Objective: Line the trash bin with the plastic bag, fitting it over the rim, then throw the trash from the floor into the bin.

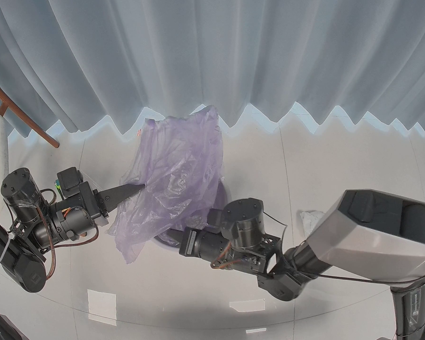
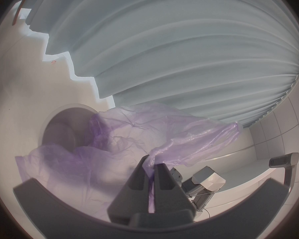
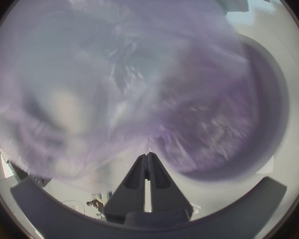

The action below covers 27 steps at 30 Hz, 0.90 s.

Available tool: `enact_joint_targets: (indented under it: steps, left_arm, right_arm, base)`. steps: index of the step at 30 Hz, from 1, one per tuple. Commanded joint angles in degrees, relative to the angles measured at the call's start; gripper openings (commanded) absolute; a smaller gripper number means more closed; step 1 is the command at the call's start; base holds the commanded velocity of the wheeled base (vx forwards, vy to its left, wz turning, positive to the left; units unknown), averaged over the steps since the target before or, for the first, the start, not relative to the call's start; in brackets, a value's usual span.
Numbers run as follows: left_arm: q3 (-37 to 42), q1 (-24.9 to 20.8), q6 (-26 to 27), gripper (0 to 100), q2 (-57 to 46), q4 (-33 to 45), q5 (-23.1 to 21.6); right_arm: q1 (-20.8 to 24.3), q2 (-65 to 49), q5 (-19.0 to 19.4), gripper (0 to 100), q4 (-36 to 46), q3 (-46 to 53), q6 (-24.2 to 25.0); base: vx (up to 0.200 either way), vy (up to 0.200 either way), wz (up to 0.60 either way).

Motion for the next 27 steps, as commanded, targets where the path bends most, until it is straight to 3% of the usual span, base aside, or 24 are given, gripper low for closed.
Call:
enact_joint_targets:
  steps: [1, 7, 11, 14, 20, 25, 27]
  left_arm:
    - [0.36, 0.14, -0.09, 0, 0.0, 1.17, -0.01]
    - [-0.16, 0.76, 0.0, 0, -0.7, 5.04, -0.01]
    - [-0.25, -0.12, -0.09, 0, -2.99, 9.35, -0.01]
    - [-0.34, -0.38, 0.0, 0, -3.87, 11.54, -0.01]
    - [0.45, -0.47, 0.09, 0, -4.31, 12.95, -0.01]
    - [0.8, -0.47, 0.09, 0, -4.31, 12.95, -0.01]
    - [2.21, -2.05, 0.09, 0, -5.1, 12.95, -0.1]
  right_arm:
    - [-0.69, -17.5, 2.45, 0, 0.02, 20.6, 0.22]
    - [-8.43, -22.34, 3.42, 0, -0.07, 23.68, -2.86]
    - [-12.82, -19.79, 3.42, 0, 0.02, 19.02, -9.18]
    - [-13.61, -17.24, 3.42, 0, -0.42, 16.64, -11.12]
    - [-15.28, -3.35, 1.93, 0, -10.79, 2.49, -14.99]
    - [-15.2, 2.36, -0.01, 0, -11.23, -6.12, -15.95]
    - [-14.76, 5.79, -0.62, 0, -10.61, -14.73, -16.13]
  base:
    - [0.0, 0.0, 0.0]
    - [0.0, 0.0, 0.0]
    - [0.0, 0.0, 0.0]
    - [0.0, 0.0, 0.0]
    - [0.0, 0.0, 0.0]
    - [0.0, 0.0, 0.0]
    - [0.0, 0.0, 0.0]
